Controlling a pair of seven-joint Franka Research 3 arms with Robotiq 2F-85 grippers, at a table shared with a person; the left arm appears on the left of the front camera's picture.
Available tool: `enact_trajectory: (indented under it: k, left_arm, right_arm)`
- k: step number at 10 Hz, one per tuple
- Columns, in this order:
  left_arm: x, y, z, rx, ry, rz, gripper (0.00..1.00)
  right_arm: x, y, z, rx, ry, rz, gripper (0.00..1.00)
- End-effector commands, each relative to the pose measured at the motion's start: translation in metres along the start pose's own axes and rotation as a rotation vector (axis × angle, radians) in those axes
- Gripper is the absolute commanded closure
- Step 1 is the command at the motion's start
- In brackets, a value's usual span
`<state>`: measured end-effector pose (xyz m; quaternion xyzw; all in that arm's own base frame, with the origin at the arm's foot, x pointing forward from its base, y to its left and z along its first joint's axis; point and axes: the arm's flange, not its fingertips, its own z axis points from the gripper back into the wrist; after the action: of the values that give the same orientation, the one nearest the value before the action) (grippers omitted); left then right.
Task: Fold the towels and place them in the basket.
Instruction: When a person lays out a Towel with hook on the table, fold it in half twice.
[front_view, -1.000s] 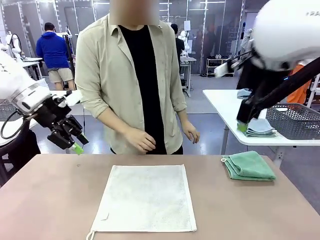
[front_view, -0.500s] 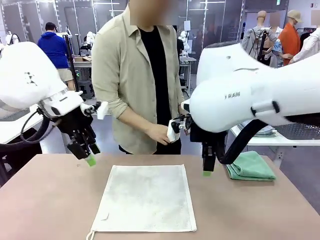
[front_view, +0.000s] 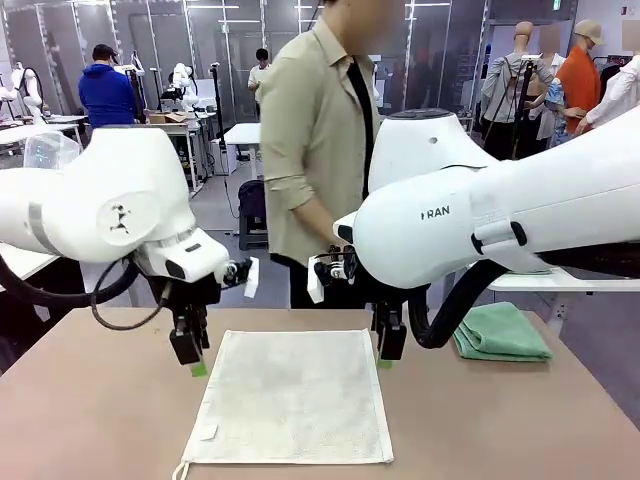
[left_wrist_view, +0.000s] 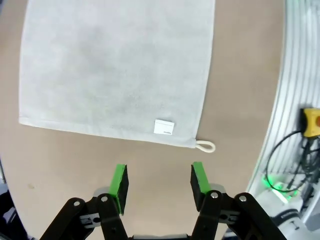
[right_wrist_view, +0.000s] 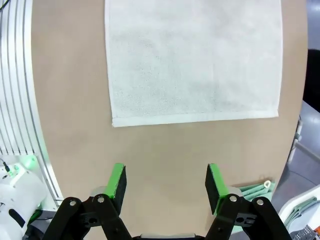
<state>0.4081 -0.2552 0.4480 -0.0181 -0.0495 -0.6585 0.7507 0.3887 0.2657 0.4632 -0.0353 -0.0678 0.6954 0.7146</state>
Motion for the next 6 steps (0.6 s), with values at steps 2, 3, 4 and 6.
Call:
enact_trajectory:
  k: [2,3,4,6]
  left_arm:
    - [0.0020,-0.0057,-0.0160,0.104,0.054,-0.031,0.35]
    - [0.0019,-0.0069,-0.0191,0.125,0.047,-0.052,0.35]
    - [-0.0020,-0.0092,-0.0187,0.166,0.024,-0.089,0.35]
    - [-0.0024,-0.0089,-0.0185,0.173,0.014,-0.103,0.35]
  right_arm:
    - [-0.0044,0.0014,-0.0093,0.023,0.006,0.038,0.20]
    - [-0.0037,0.0015,-0.0101,0.036,0.009,0.043,0.20]
    - [-0.0032,0.0014,-0.0107,0.059,0.009,0.048,0.20]
    - [-0.0032,0.0002,-0.0134,0.084,0.019,0.036,0.20]
